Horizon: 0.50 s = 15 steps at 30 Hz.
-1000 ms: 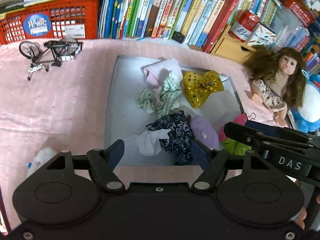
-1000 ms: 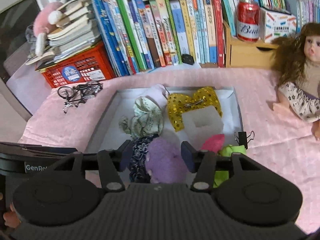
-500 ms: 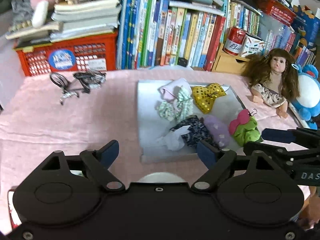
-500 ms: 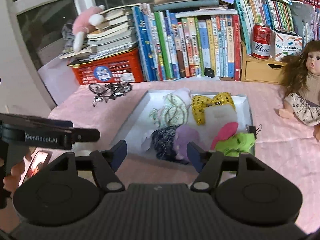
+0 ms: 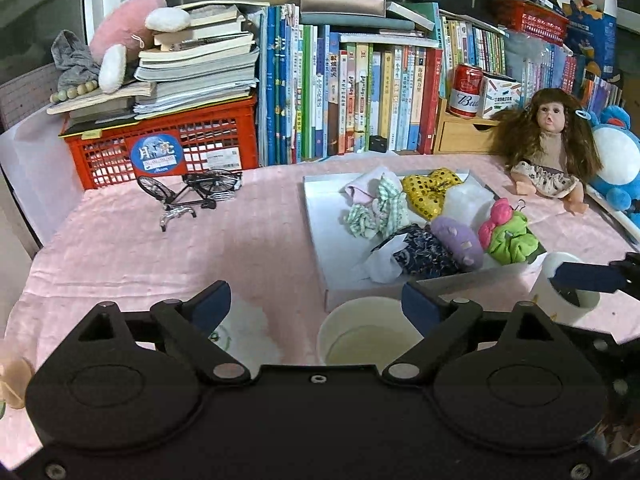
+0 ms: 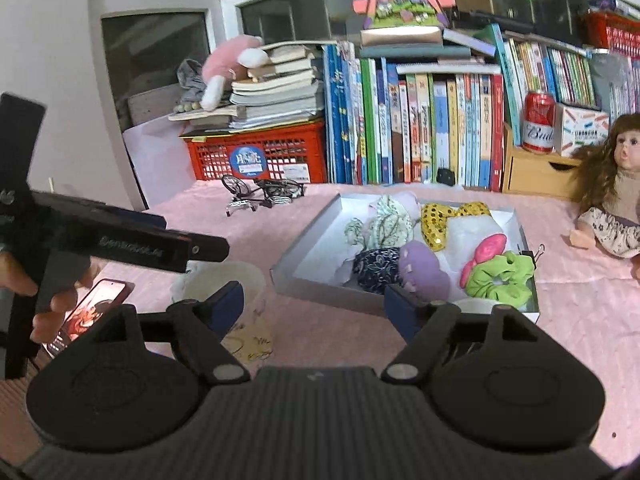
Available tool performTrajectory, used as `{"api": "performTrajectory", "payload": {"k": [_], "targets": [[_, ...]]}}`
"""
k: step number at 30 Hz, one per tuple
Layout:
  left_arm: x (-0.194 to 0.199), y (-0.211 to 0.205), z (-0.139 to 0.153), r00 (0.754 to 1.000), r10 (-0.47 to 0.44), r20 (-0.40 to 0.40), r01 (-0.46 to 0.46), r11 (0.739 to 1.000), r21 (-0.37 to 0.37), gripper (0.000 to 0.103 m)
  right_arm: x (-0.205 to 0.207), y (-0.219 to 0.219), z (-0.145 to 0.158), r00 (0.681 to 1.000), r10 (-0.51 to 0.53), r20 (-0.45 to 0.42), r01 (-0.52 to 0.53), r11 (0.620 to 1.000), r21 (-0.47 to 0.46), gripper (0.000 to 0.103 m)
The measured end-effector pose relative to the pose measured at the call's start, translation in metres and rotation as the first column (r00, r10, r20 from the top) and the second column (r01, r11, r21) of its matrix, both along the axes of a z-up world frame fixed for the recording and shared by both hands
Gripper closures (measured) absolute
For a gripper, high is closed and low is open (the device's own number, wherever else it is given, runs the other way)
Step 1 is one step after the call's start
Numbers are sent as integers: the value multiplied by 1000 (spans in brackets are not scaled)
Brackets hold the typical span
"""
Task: Organize soft objects
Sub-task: 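Move the left gripper to the white fluffy plush while the right moves to the blue mask packet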
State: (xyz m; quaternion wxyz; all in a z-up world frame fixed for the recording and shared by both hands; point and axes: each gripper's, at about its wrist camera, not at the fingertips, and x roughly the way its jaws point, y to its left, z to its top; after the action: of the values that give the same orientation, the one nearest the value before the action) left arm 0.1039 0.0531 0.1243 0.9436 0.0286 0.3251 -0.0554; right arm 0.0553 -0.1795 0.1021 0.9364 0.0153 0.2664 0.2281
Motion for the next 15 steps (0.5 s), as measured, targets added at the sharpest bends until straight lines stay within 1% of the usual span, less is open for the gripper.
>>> {"api": "performTrajectory", "payload": {"k": [4,6,10,15], "targets": [[-8,11,-7,999,25,26,-25,1000,17,8,-20,10,-9,999,1,45,-1,1000,-1,16],[-11,17,-11,999,41,26,-41,999,13,8,-29,16,-15,998,6,59,-6,1000,1,16],[-9,35,-20,997,72,7,-72,997,-6,8,-44,28,-29,996,33,86,-33,999,-5,16],[-2,61,-32,991,131,-27,-132,990,-50,8,-57,46,-47,994,69,90,-67,997,-31,16]]}}
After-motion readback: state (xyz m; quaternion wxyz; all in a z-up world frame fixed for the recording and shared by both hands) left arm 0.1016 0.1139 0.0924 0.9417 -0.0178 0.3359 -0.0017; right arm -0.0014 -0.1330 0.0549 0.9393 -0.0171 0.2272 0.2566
